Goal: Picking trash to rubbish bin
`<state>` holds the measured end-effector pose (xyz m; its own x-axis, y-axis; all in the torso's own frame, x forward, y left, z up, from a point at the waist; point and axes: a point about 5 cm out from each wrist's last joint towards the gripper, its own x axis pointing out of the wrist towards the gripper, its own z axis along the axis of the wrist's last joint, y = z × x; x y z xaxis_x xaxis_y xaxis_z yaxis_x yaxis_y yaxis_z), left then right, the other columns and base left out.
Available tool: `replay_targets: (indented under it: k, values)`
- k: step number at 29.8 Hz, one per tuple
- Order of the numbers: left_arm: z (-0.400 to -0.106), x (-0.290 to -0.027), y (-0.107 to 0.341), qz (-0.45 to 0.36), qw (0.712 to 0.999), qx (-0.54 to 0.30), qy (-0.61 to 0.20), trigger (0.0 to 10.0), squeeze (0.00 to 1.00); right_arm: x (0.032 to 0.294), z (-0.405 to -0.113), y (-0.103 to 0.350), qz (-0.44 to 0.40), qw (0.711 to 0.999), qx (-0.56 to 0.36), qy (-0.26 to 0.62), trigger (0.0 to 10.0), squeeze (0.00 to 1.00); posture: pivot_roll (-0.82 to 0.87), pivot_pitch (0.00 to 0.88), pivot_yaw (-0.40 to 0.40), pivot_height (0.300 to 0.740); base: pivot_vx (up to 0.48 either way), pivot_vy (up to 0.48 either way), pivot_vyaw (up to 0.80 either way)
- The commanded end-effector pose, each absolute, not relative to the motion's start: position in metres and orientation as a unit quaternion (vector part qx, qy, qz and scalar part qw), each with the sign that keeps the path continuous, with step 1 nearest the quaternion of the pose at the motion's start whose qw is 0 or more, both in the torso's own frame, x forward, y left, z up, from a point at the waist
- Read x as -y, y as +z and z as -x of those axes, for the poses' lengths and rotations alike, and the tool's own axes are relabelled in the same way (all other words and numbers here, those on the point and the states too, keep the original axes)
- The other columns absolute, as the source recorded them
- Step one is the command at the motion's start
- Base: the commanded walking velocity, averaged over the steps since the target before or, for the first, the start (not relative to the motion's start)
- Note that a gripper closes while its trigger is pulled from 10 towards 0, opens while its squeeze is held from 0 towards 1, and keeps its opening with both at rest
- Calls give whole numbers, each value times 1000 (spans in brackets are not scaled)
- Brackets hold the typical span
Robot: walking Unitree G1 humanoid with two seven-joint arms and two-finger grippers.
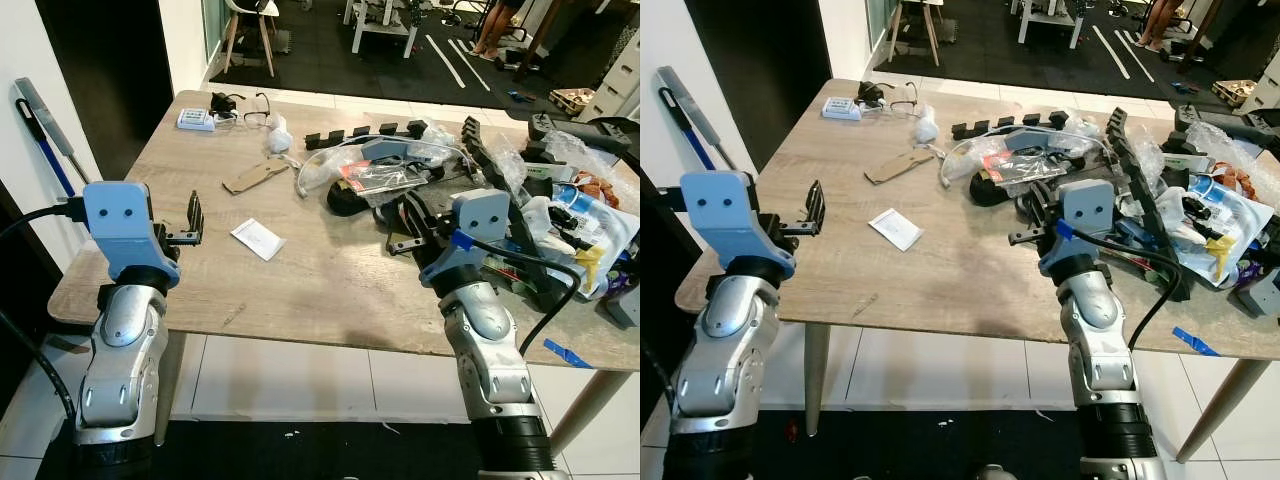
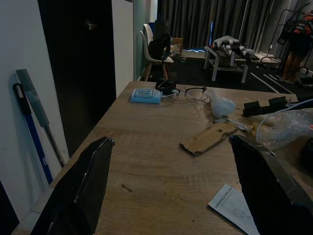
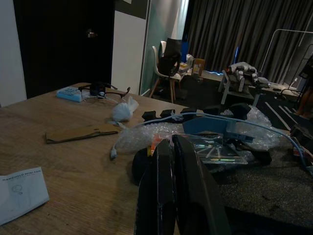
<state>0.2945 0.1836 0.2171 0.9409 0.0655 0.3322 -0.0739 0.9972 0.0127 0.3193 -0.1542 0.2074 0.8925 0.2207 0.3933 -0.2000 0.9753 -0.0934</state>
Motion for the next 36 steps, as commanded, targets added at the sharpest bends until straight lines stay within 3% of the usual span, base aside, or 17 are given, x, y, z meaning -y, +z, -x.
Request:
replay_targets:
  k: [1, 36]
  values:
    - [-296, -184, 210, -24, 988, 147, 35, 10000, 0, 156, -318, 203, 24, 975, 197, 102, 10000, 0, 8, 122, -46, 740, 0, 0, 0]
    - [-299, -182, 210, -20, 991, 131, 30, 10000, 0, 157, -321, 203, -20, 977, 184, 104, 10000, 0, 6, 134, -56, 740, 0, 0, -449]
